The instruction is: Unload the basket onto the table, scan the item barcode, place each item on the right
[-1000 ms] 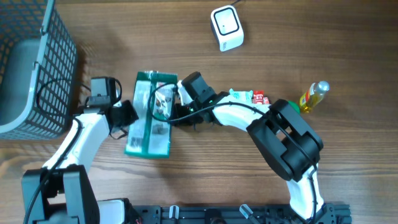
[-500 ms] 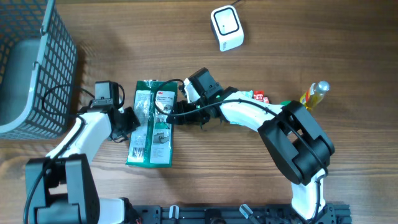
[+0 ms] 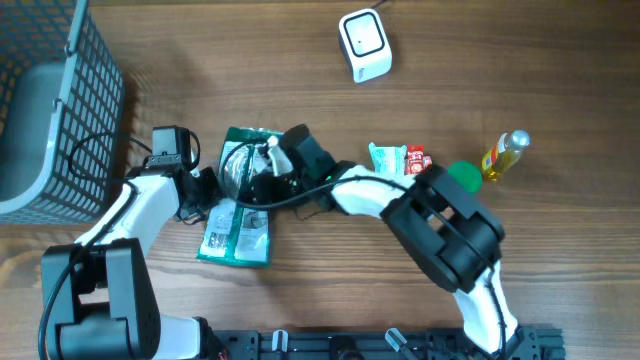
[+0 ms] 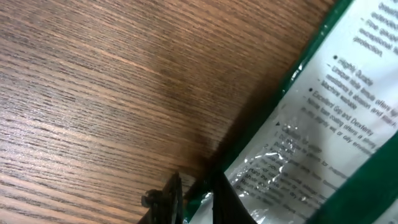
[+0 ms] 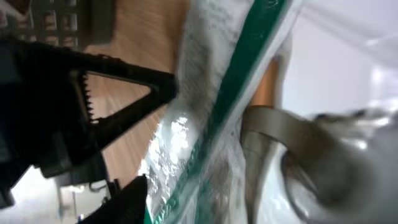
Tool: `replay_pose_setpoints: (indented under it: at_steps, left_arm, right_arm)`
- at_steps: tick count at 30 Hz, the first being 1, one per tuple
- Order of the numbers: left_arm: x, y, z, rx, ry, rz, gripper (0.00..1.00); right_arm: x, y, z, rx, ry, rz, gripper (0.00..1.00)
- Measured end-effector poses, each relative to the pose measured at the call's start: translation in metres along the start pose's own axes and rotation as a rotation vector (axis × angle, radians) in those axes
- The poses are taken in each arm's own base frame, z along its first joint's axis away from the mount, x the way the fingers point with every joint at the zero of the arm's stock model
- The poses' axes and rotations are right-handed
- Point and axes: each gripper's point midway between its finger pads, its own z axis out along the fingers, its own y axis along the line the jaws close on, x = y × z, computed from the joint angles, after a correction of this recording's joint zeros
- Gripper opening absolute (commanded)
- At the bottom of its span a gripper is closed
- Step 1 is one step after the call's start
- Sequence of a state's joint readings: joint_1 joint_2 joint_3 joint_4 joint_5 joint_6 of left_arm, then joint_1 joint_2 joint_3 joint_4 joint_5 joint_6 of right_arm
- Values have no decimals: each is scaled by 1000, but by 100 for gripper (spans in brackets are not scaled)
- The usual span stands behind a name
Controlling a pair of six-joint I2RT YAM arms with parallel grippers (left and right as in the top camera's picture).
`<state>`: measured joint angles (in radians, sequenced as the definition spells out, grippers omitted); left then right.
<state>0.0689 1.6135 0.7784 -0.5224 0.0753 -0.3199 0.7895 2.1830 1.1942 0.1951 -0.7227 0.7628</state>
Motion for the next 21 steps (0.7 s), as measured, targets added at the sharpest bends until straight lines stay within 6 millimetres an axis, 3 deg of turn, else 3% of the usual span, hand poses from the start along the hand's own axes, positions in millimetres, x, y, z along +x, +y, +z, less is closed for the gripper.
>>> replay_pose_setpoints:
  at_steps: [2, 3, 13, 15, 17, 19, 21]
  left_arm:
    - [0, 0, 0, 1, 0, -1, 9]
    - [0, 0, 0, 0, 0, -1, 9]
    - [-8, 4, -4, 12, -13, -29, 14]
    - [-20, 5, -14, 28, -56, -45, 15]
    - [-32, 2, -28, 48, -106, -51, 15]
    - [-58, -3, -65, 92, -236, -52, 19]
    - [-71, -8, -93, 122, -334, -39, 27]
  right_arm:
    - [4, 2, 6, -13, 12, 3, 25]
    - [8, 0, 8, -14, 21, 8, 22]
    - [10, -7, 9, -3, 25, 4, 11]
    - [9, -10, 7, -4, 25, 23, 4]
    - [6, -12, 4, -11, 25, 41, 4]
    - [-1, -13, -4, -67, 27, 14, 4]
    - [-8, -13, -13, -101, 21, -18, 5]
